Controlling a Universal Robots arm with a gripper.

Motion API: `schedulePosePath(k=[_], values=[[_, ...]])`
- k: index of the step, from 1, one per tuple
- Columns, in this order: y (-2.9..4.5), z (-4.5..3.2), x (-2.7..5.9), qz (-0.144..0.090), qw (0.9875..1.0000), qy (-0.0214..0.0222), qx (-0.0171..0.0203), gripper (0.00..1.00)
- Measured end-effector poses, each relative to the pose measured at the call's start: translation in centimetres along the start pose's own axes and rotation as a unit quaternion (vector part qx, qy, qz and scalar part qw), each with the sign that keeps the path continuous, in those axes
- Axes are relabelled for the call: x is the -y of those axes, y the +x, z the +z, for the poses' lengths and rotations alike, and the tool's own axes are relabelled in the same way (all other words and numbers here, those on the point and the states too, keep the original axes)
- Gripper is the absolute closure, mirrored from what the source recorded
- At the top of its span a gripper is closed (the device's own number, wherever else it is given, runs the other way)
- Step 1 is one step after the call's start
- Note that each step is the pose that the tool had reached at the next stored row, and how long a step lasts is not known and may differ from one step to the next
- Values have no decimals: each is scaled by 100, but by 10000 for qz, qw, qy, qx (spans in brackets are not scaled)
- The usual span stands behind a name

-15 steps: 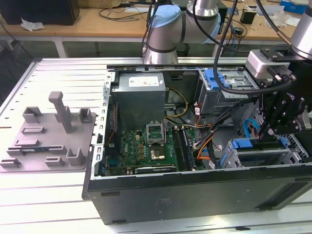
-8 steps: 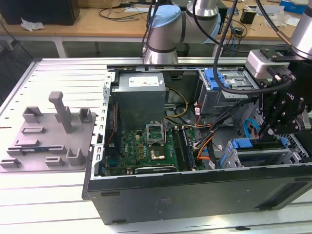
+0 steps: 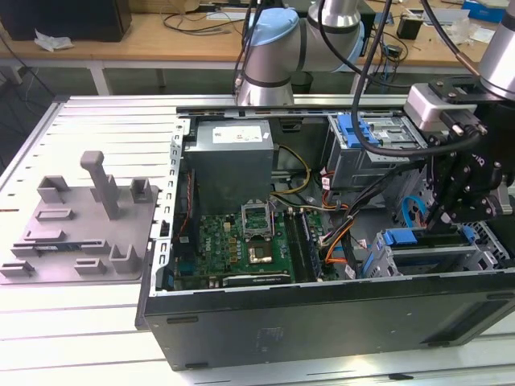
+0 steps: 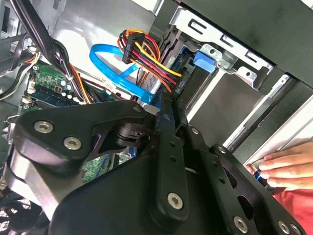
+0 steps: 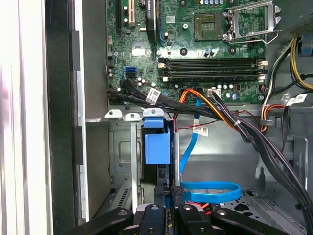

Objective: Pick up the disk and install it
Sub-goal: 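Insert the second disk wire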

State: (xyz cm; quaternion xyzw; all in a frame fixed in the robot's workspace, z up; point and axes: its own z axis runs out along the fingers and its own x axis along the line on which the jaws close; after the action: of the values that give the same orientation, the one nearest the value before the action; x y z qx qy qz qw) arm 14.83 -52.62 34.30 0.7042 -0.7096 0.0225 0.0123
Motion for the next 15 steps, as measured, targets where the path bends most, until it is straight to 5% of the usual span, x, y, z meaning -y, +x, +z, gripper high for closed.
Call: schedulePosePath(k=[15], values=[[-2,52,-3,0,10000,0,-3,84]])
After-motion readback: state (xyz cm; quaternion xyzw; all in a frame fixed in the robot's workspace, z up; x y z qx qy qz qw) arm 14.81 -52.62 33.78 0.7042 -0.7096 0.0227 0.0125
